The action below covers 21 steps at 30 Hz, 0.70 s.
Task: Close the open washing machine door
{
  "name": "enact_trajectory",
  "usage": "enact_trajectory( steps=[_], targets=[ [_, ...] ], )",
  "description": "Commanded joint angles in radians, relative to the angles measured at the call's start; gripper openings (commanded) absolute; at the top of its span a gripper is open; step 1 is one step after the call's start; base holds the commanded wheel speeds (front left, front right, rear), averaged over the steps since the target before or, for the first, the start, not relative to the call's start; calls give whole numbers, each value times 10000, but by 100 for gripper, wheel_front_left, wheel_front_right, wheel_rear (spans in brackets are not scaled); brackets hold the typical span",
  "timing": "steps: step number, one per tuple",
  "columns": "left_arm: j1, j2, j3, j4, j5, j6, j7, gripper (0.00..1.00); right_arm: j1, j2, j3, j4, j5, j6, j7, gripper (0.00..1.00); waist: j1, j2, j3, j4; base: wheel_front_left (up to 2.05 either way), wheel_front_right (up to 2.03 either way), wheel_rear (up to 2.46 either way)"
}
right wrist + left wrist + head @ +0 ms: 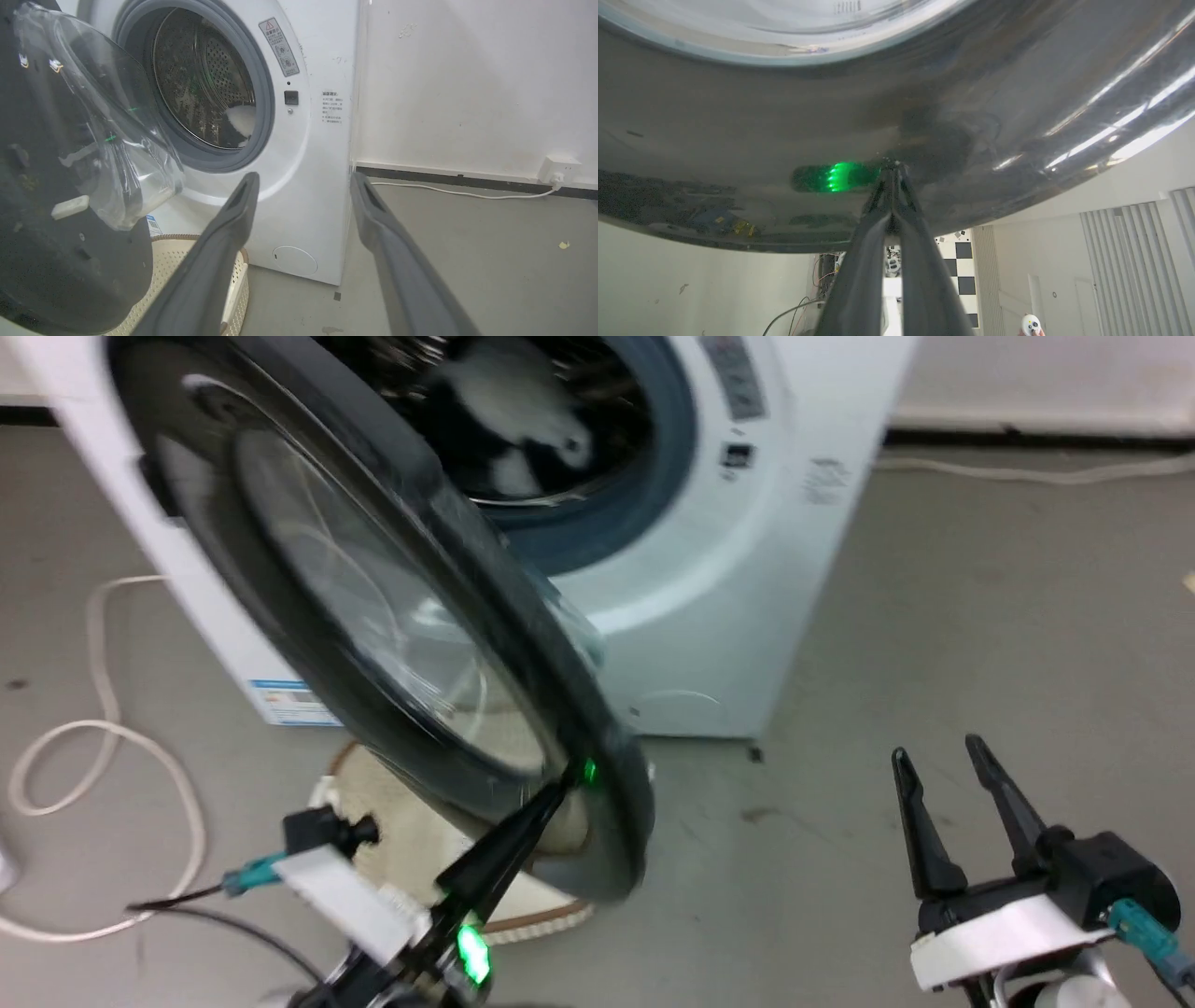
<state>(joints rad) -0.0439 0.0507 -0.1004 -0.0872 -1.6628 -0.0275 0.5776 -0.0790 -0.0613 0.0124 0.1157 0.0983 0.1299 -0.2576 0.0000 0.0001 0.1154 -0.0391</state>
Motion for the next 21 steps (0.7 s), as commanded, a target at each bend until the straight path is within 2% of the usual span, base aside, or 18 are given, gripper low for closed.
enact_trajectory(
  steps=[1,6,14,17,21],
  targets=[
    [-493,-3,-347,264,-101,-142,-504,0,-204,-53,-27,-58,50,8,-42,100,0,-1,677,-850,0,0,0],
    [-2131,-4,-1291,1783,238,-274,-2698,0,-447,-54,-57,-107,197,8,-42,100,0,-1,1226,-1726,0,0,0],
    [-5097,-4,-1932,4453,-292,-448,-6262,0,-674,4,46,-79,410,8,-42,100,0,-1,1765,-2596,0,0,0],
    [-6038,-4,-2149,5378,-357,-603,-7125,0,-723,24,48,-70,445,8,-42,100,0,-1,1846,-2675,0,0,0],
    [-6851,-4,-2480,6327,-637,-827,-7681,0,-751,45,46,-33,446,8,-42,100,0,-1,1815,-2598,0,0,0]
  ],
)
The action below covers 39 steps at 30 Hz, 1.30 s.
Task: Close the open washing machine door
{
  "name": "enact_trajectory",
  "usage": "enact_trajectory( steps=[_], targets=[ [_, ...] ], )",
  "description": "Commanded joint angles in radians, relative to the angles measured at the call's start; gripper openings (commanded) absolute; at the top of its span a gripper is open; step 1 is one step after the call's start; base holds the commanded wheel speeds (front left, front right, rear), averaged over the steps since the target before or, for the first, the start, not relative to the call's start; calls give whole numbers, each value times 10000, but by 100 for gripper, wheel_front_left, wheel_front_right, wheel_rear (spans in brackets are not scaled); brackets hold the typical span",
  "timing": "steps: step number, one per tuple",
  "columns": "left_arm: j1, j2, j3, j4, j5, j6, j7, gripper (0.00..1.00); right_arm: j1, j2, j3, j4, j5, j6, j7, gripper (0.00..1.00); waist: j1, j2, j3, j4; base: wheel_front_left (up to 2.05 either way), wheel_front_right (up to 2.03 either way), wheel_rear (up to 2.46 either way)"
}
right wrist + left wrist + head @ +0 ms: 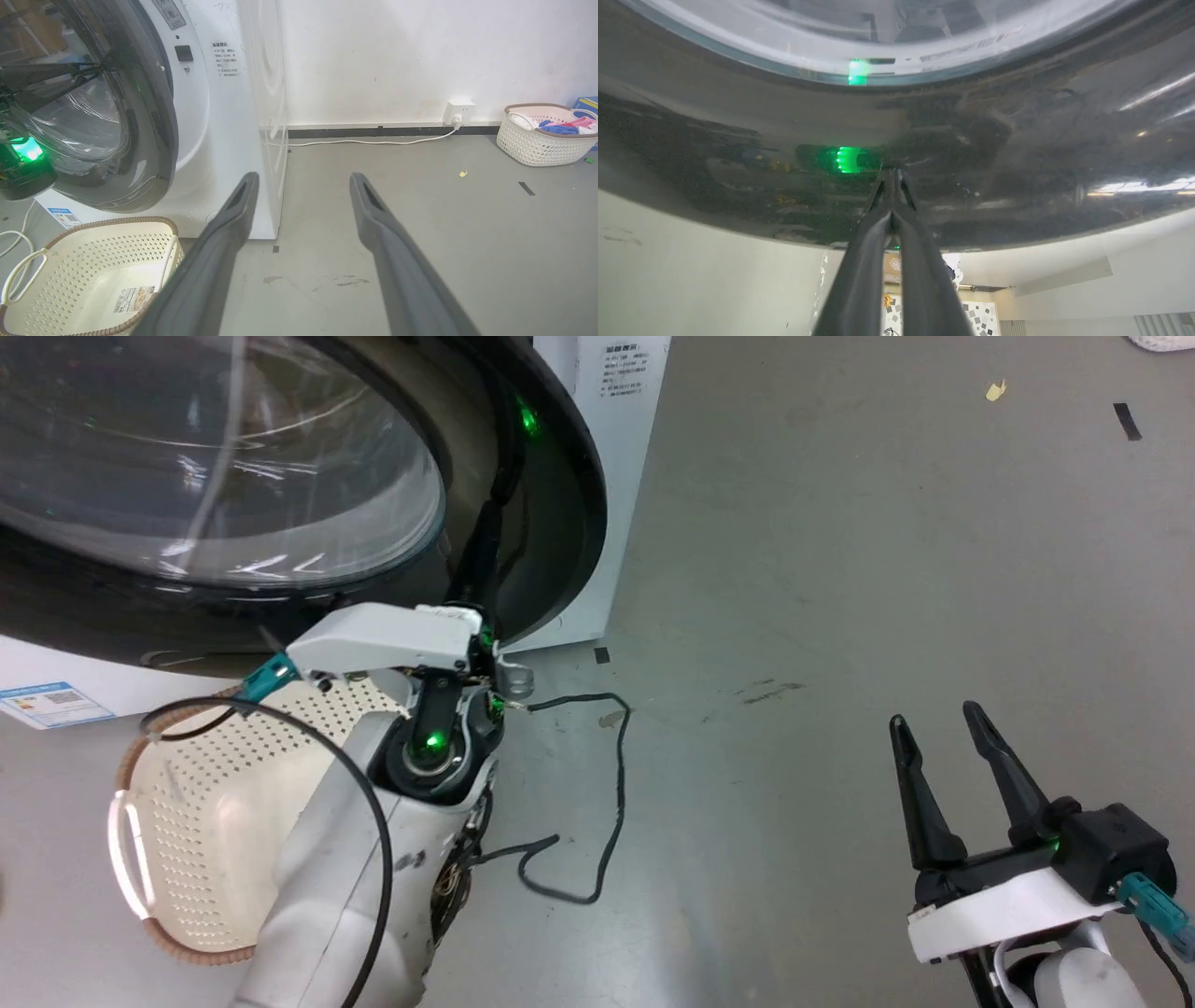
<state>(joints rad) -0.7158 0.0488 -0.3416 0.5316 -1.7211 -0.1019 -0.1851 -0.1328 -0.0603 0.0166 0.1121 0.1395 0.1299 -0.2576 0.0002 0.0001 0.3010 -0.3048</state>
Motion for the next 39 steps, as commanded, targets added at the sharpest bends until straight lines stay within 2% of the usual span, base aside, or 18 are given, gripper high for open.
enact_trajectory(
  steps=[1,7,11,12,13,14,17,19,21,22,23,24,27,28,32,39],
  targets=[
    [-240,15,-166,320,-113,-130,-109,0,-209,39,6,8,24,8,-42,100,-2,-1,-83,117,0,0,0],
    [-58,42,-706,615,183,-275,-277,0,-82,48,4,-49,-71,8,-42,100,-2,-1,-511,659,0,0,0],
    [962,581,-1162,-856,1325,-283,-471,0,113,28,-36,-104,-140,8,-42,100,-2,-1,-942,1154,0,0,0],
    [1359,795,-1307,-1298,1630,-284,-516,9,185,10,-24,-104,-141,8,-42,100,-2,-1,-1065,1301,0,0,0],
    [1756,1074,-1468,-1723,2001,-284,-563,70,268,-30,22,-86,-142,8,-42,100,-2,-1,-1192,1461,0,0,0],
    [2151,1394,-1627,-2087,2429,-285,-613,100,358,-83,53,-67,-163,8,-42,100,-2,-1,-1343,1631,0,0,0],
    [3191,2436,-1786,-2756,4209,-285,-740,100,655,-142,-5,-51,-194,8,-42,100,-2,-1,-1762,2123,0,0,0],
    [3818,2792,-1074,-3059,5752,-162,-757,100,823,-146,-60,-70,-222,8,-42,100,-2,-1,-1987,2416,0,0,0],
    [4469,2844,-326,-3540,7476,218,-761,100,936,-143,-94,-89,-232,8,-42,100,-2,-1,-2129,2658,0,0,0],
    [4469,2844,-326,-3540,7476,218,-761,100,936,-143,-94,-89,-232,8,-42,100,-2,-1,-2129,2658,0,0,0],
    [5102,2720,259,-4103,9038,571,-762,100,1028,-133,-131,-97,-229,8,-42,100,-2,-1,-2265,2878,0,0,0],
    [5102,2720,259,-4103,9038,571,-762,100,1028,-133,-131,-97,-229,8,-42,100,-2,-1,-2265,2878,0,0,0],
    [5952,2488,785,-4844,11160,984,-764,100,1159,-113,-74,-82,-248,8,-42,100,-2,-1,-2427,3132,0,0,0],
    [6696,2170,1147,-5232,12558,1298,-764,100,1240,-87,33,-36,-280,8,-42,100,-2,-1,-2550,3265,0,0,0],
    [7419,1905,1485,-5398,13816,1520,-765,100,1280,-58,160,34,-277,8,-42,100,-2,-1,-2644,3304,0,0,0],
    [8205,1735,1665,-5522,15206,1494,-765,100,1458,-3,297,202,-213,8,-42,100,-2,-1,-2736,3368,0,0,0]
  ],
)
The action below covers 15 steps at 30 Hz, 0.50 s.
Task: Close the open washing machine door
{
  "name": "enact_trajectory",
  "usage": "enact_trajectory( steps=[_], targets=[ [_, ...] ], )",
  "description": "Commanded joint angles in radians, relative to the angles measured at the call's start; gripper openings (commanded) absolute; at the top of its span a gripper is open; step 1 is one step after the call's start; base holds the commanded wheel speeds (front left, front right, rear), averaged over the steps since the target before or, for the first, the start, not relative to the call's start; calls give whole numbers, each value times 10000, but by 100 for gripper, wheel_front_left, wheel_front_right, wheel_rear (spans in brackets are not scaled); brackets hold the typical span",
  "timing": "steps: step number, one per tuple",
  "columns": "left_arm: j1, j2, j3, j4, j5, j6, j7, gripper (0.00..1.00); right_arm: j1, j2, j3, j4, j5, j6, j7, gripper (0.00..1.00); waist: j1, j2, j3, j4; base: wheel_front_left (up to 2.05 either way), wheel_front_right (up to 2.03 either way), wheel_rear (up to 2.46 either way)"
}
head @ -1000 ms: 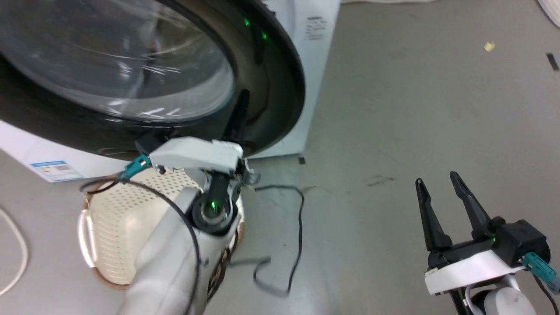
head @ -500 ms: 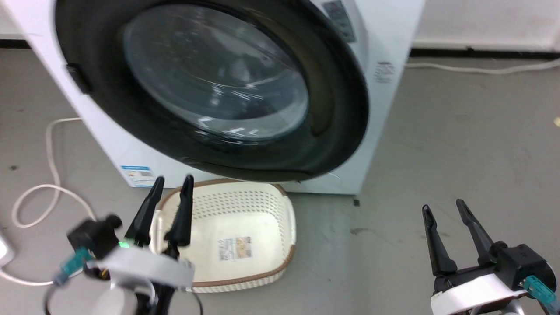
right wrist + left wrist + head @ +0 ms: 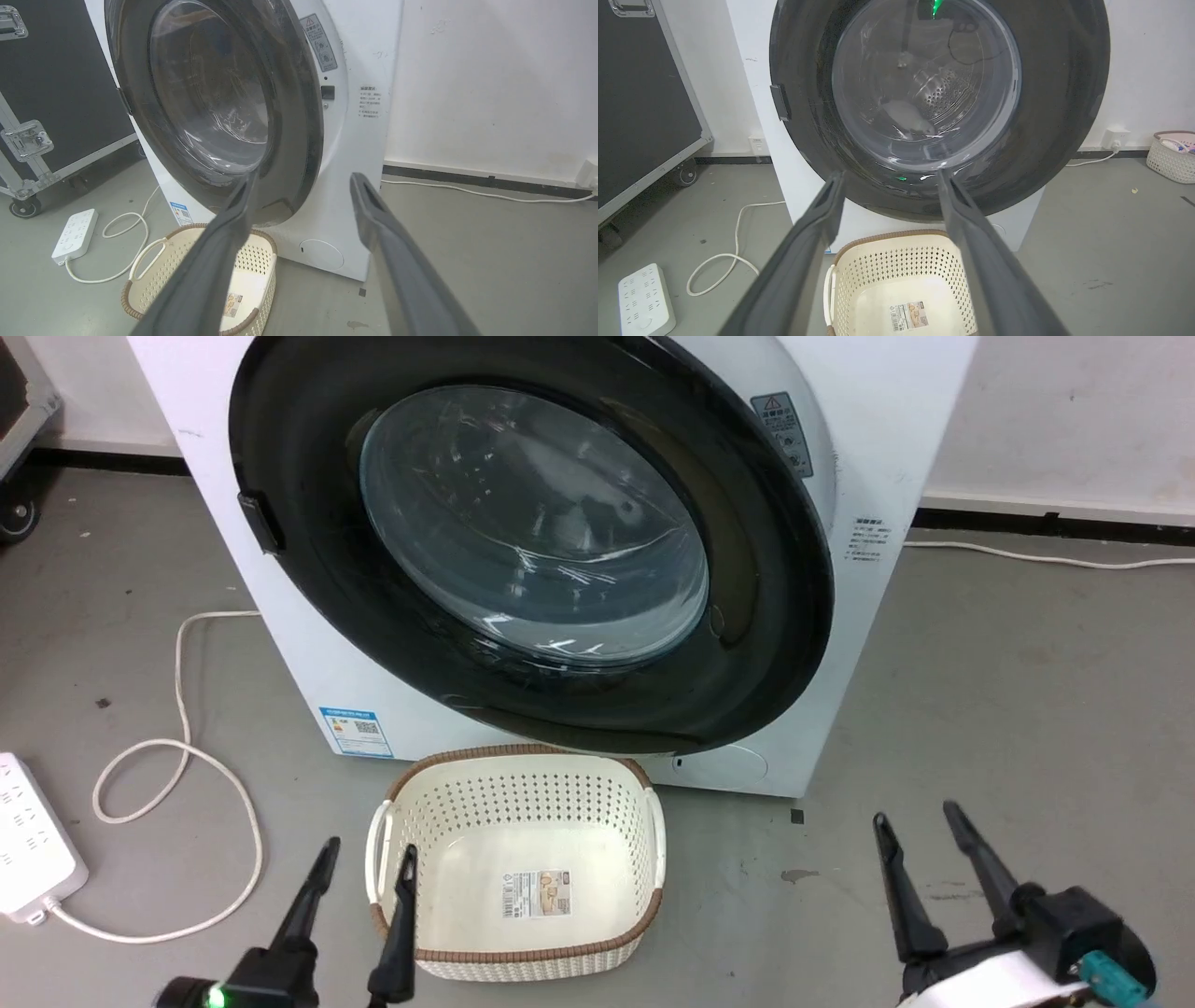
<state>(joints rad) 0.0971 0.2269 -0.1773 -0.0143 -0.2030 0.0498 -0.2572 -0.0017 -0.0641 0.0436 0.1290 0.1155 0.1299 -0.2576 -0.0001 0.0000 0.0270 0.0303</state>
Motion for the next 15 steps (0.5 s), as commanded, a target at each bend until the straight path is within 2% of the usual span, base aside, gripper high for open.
enact_trajectory(
  steps=[1,2,3,4,10,15],
  targets=[
    [114,-117,41,-81,101,-34,-44,100,176,39,89,111,44,8,-42,100,1,0,11,54,0,0,0],
    [142,-187,62,-83,164,-47,-44,100,189,33,162,189,61,8,-42,98,1,0,23,95,0,0,0],
    [157,-252,80,-63,228,-52,-45,100,191,11,230,254,82,8,-42,22,1,0,42,145,0,0,0],
    [161,-317,101,-42,285,-54,-45,100,172,-24,280,254,94,8,-42,0,1,0,71,201,0,0,0],
    [93,-683,208,93,474,-112,-45,100,-223,-554,872,250,291,8,28,0,1,0,431,664,0,0,0],
    [-118,-995,186,73,678,-171,-45,100,-1229,-1534,1851,122,743,8,466,0,1,0,939,1159,0,0,0]
  ],
)
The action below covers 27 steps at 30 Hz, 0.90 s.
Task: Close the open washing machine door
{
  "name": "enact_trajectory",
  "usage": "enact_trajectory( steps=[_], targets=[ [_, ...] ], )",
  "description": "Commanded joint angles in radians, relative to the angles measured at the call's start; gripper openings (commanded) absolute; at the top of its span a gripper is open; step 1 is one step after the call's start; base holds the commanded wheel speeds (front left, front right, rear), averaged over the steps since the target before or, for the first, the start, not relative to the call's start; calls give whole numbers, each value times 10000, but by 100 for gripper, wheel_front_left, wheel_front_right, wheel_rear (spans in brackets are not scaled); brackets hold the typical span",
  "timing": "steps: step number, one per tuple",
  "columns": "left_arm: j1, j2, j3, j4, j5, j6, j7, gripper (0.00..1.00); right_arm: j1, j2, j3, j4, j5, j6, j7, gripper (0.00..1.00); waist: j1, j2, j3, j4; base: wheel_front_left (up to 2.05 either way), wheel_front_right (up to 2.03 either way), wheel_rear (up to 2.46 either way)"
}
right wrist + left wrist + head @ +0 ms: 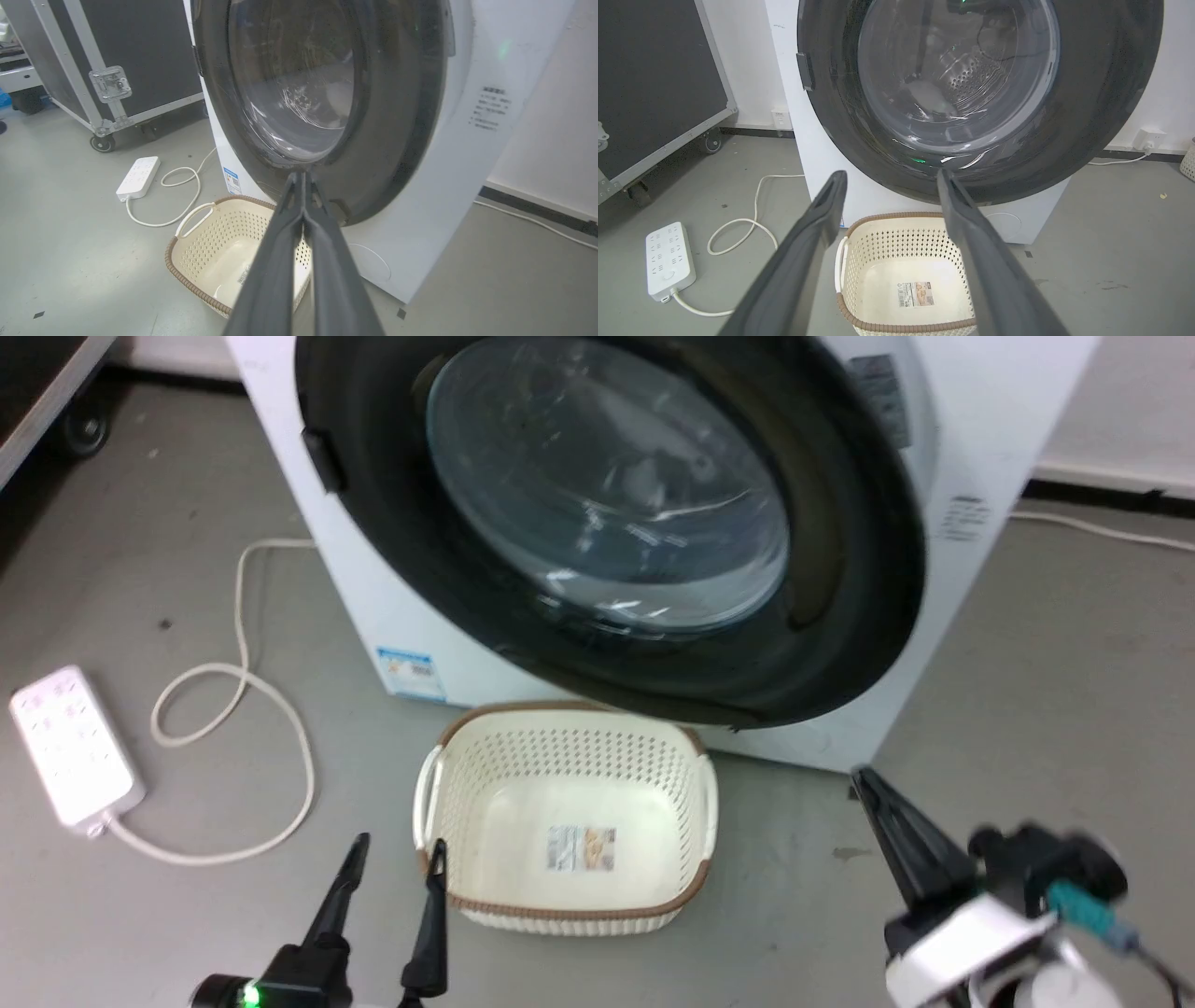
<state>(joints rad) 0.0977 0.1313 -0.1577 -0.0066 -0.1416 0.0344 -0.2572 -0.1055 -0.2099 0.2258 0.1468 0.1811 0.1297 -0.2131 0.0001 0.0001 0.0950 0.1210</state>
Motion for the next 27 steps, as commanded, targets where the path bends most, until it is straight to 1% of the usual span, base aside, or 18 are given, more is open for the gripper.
enact_trajectory(
  steps=[1,7,9,11,19,24,27],
  targets=[
    [-163,-98,-26,-7,102,-26,-45,100,-471,-319,262,-91,284,10,142,0,-1,-1,387,339,0,0,0],
    [-481,-407,-196,33,276,-106,-45,100,-2608,-2074,1737,40,1572,10,845,0,-1,-1,1133,804,0,0,0],
    [-632,-489,-213,35,283,-112,-45,100,-3312,-2538,2031,252,1974,10,1024,0,-1,-1,1341,956,0,0,0],
    [-794,-547,-202,-5,303,-112,-45,100,-3953,-2904,2063,634,2232,10,1205,0,-1,-1,1538,1105,0,0,0],
    [-1421,-717,-400,-93,410,-184,-45,100,-6070,-3731,1501,2587,3121,10,1787,0,-1,-1,2245,1663,0,0,0],
    [-1498,-766,-509,-183,422,-76,-45,100,-6951,-3981,1396,3360,3138,10,1844,0,-1,-1,2463,1778,0,0,0],
    [-1526,-781,-543,-206,430,-20,-45,100,-7447,-3927,1218,3918,3063,10,1861,0,-1,-1,2534,1780,0,0,0]
  ],
)
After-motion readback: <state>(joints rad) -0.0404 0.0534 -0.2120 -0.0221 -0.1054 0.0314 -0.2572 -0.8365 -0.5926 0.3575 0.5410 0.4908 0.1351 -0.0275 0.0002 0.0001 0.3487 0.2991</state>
